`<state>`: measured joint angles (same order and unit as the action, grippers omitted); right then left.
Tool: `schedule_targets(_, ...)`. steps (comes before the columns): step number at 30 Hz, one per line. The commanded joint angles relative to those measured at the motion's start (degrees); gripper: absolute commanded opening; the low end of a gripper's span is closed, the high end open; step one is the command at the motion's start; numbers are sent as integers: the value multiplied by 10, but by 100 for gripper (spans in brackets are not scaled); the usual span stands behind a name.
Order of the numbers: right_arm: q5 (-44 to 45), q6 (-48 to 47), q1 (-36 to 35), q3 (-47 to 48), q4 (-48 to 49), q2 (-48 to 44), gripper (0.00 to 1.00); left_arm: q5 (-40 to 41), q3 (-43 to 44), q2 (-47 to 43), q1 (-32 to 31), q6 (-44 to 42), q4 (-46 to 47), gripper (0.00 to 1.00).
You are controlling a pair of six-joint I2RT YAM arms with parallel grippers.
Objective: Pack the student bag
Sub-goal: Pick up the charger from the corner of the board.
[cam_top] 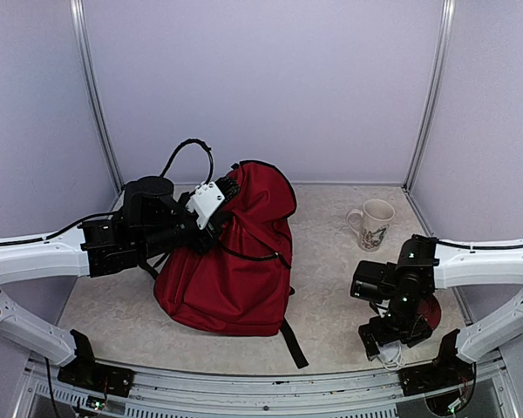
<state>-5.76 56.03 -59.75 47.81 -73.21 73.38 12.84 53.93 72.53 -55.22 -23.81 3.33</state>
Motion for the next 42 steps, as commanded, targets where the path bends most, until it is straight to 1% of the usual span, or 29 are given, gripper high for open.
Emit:
schedule_targets(1, 43, 1, 14, 7, -11, 49, 100, -24, 37, -12, -12, -2, 70, 0)
schedule_targets(4, 37, -12, 20, -2, 27, 79, 100, -25, 37, -13, -13, -2, 70, 0)
schedule_targets(10, 18, -76, 37, -26, 102, 122, 100, -25, 37, -17, -13, -3, 70, 0)
schedule_targets(12, 13, -90, 41, -25, 123, 127, 97, -24, 37, -17, -13, -5, 68, 0)
schedule_targets(15, 7, -107, 44, -29, 147, 135, 88, -23, 37, -17, -13, -6, 68, 0)
schedule_targets(20, -8, -132, 45, -16, 177, 144, 62, -26, 37, -16, -13, -6, 67, 0)
schedule_targets(26, 17, -146, 45, 7, 174, 154, 42, -25, 37, -16, -12, -7, 67, 0)
schedule_targets(29, 24, -162, 44, 34, 167, 145, 36, -25, 37, -17, -12, -7, 66, 0)
schedule_targets(32, 31, -184, 44, 70, 175, 112, 33, -25, 36, -16, -12, -7, 67, 0)
schedule_targets(33, 35, -194, 44, 85, 183, 95, 31, -24, 36, -16, -12, -7, 68, 0)
schedule_targets(36, 33, -237, 44, 136, 235, 35, 26, -25, 36, -12, -11, -5, 67, 0)
schedule_targets(38, 25, -276, 43, 166, 297, 4, 24, -27, 37, -11, -11, -2, 68, 0)
schedule_targets(40, 2, -329, 40, 181, 392, -15, 21, -28, 37, -10, -11, 1, 69, 0)
schedule_targets(42, -26, -375, 35, 184, 512, -13, 20, -30, 39, -7, -10, 6, 68, 0)
